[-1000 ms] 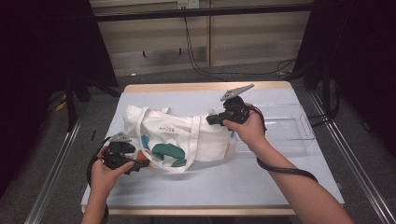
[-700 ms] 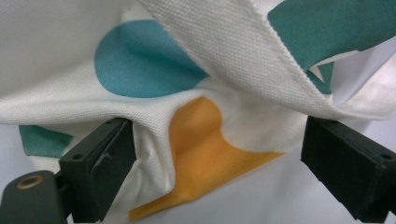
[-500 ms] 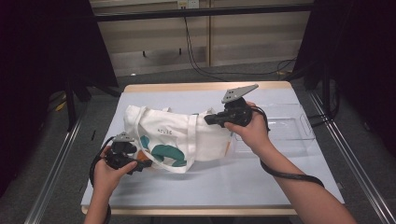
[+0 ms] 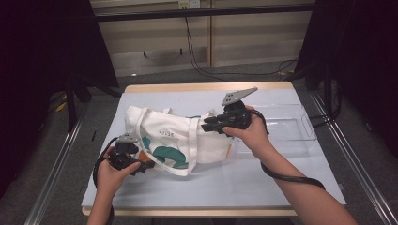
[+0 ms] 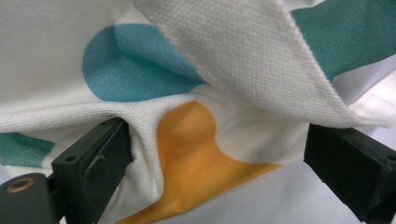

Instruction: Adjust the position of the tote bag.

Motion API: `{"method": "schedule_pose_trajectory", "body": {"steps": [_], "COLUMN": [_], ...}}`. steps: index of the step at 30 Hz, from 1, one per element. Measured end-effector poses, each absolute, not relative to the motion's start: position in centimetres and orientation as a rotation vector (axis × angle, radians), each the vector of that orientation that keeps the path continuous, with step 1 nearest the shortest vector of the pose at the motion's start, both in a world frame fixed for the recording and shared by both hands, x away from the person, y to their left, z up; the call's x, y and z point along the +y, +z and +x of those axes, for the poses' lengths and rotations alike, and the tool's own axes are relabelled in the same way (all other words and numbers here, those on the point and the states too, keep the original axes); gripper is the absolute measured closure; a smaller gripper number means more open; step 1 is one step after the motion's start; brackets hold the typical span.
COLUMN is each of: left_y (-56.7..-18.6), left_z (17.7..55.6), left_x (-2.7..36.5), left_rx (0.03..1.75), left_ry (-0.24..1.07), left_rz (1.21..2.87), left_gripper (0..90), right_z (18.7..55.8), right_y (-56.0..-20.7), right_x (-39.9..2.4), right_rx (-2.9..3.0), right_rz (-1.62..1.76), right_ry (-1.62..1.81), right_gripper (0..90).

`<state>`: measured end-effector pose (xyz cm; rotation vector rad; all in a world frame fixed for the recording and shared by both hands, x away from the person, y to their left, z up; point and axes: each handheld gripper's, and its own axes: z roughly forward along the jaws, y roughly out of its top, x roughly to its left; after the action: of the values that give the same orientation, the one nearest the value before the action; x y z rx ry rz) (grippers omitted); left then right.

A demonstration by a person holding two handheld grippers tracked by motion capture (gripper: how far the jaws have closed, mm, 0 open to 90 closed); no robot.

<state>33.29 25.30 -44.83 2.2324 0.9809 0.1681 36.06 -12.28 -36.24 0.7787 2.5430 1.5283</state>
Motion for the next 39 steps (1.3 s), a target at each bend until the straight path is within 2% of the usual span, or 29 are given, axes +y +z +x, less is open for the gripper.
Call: {"method": "schedule_pose_trajectory", "body": {"steps": [4,7,10,14,39], "left_y": [-44.8,-44.9,-44.9,-44.8,-42.9], "left_z": [33.3,33.4,33.4,33.4,32.5], "left_x": [25.3,25.3,25.3,25.4,28.2], "left_rx": [0.985,0.977,0.976,0.979,1.02], "left_ry": [0.177,0.177,0.177,0.185,0.207], "left_rz": [2.243,2.237,2.238,2.238,2.134], "left_gripper": [7.9,7.9,8.0,9.0,14.2], "right_z": [37.0,37.6,37.6,37.2,36.6], "right_y": [-37.0,-37.5,-37.5,-36.9,-36.4], "right_x": [-11.4,-10.8,-10.5,-10.9,-11.5], "right_rx": [2.549,2.553,2.546,2.507,2.461], "right_rz": [0.83,0.866,0.847,0.807,0.781], "right_ry": [1.529,1.544,1.538,1.55,1.546], "right_gripper": [62.7,64.3,79.6,86.1,87.7]}}
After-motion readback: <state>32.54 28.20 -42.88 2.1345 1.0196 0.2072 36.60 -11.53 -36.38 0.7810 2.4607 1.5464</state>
